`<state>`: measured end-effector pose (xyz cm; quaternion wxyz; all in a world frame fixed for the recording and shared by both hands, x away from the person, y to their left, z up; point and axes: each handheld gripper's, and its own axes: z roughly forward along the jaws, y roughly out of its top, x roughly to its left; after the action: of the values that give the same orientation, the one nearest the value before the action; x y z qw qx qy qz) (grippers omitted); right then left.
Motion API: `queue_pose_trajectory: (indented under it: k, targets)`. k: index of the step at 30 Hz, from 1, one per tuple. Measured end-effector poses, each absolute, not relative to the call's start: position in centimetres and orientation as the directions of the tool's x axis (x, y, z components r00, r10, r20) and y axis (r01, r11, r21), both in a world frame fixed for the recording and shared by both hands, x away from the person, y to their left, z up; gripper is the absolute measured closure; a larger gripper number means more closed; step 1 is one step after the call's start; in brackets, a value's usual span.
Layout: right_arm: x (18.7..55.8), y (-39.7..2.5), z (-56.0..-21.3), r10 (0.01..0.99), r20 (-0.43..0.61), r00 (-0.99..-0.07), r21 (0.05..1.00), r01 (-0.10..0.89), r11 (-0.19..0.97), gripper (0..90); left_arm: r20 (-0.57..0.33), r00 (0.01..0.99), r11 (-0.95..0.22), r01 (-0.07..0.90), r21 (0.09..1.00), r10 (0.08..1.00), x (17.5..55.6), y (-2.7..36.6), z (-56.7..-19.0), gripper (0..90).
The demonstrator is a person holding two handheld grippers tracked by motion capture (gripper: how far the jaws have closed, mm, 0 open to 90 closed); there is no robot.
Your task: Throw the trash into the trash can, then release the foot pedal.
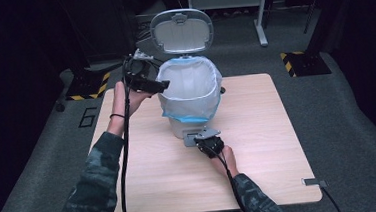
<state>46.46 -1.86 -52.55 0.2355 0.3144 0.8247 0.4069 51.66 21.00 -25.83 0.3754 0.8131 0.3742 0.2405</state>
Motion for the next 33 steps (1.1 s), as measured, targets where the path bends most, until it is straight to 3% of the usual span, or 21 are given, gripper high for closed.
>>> queue_pose_trajectory:
  k: [15,29,31,33]
  targets:
    - [46.4,-1.8,-52.6,0.712,-0.138,-0.688,0.819,0.325,0.473,90.0,0.073,0.517,-0.338,0.440,0.832,0.853,48.0,27.0,-31.1,14.8]
    - [46.9,-2.2,-52.3,0.713,-0.069,-0.698,0.817,0.370,0.442,89.7,0.039,0.444,-0.274,0.479,0.834,0.895,45.5,29.8,-37.5,14.7]
    - [47.0,-2.4,-52.1,0.718,-0.049,-0.694,0.808,0.395,0.437,67.0,0.040,0.437,-0.268,0.474,0.839,0.898,45.1,30.1,-37.9,14.4]
    - [46.5,-3.1,-51.4,0.711,-0.014,-0.703,0.801,0.418,0.428,56.2,0.042,0.430,-0.261,0.465,0.846,0.902,44.4,30.4,-38.5,14.4]
